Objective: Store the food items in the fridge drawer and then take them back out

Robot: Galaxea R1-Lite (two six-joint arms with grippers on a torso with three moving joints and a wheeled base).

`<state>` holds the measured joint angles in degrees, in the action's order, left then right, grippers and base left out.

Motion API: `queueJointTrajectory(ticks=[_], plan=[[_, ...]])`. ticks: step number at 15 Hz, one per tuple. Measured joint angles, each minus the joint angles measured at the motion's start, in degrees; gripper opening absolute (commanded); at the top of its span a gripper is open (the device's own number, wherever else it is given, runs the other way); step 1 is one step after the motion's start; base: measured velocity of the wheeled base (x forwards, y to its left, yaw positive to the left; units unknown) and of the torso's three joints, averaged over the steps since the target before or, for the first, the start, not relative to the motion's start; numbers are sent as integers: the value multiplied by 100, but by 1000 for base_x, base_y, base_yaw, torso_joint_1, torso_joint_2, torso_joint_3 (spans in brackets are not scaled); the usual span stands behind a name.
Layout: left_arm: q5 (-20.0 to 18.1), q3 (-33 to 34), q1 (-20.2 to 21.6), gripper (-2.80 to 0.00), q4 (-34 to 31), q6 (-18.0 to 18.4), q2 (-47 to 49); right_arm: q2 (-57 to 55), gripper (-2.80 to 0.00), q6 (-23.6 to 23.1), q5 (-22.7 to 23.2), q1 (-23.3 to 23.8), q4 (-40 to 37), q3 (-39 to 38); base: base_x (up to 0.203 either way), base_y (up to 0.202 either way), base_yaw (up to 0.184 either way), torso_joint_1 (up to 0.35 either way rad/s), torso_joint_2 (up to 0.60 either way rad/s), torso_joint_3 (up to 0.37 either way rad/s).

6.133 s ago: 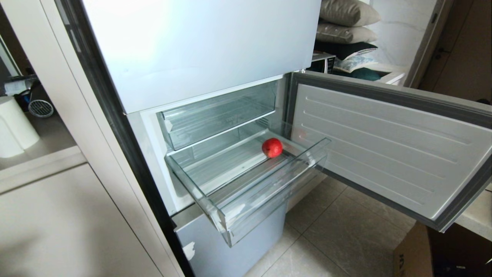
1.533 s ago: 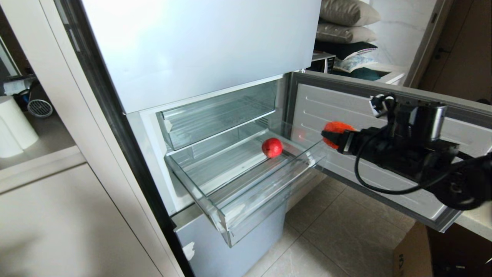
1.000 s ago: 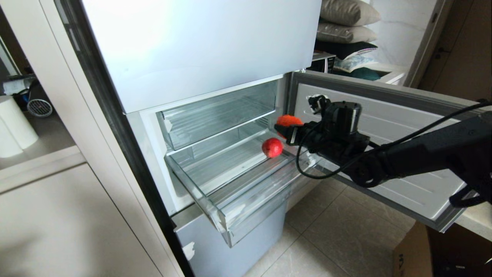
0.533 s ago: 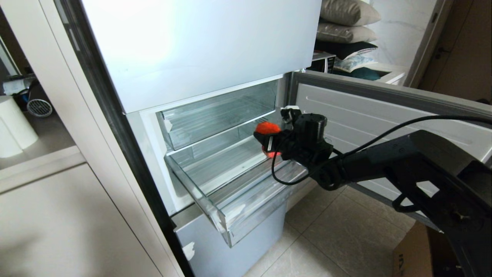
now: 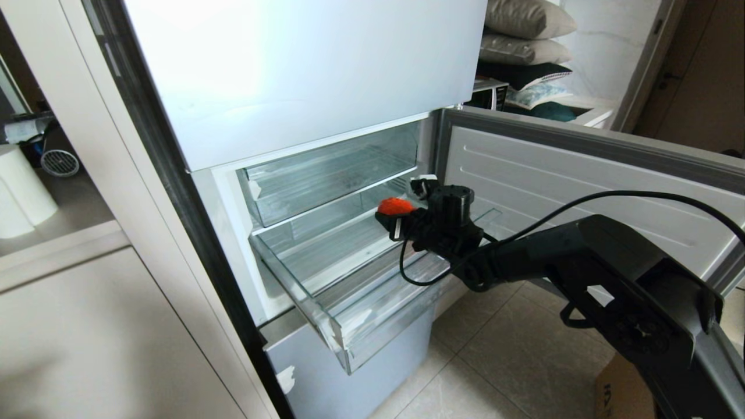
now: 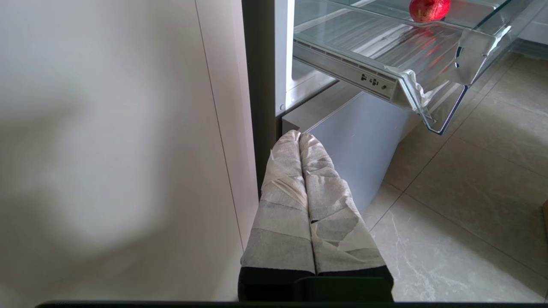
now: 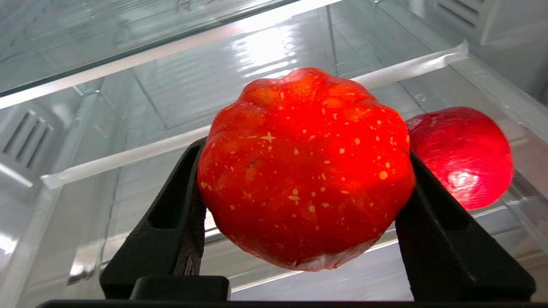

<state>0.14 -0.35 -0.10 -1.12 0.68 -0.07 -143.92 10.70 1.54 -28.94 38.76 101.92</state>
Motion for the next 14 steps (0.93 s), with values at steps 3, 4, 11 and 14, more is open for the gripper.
queueJointTrajectory(ticks=[3,4,11,14], plan=[[2,0,0,-280,-2,0,0,-87,0,15,2,0,-352,312,0,0,0,0,0,0],[2,0,0,-280,-2,2,0,-131,0,29,4,0,-443,448,0,0,0,0,0,0],[2,0,0,-280,-2,0,0,-292,0,41,-233,-9,-634,871,0,0,0,0,0,0],[2,0,0,-280,0,1,0,-30,-280,47,-735,-91,-710,842,0,0,0,0,0,0]])
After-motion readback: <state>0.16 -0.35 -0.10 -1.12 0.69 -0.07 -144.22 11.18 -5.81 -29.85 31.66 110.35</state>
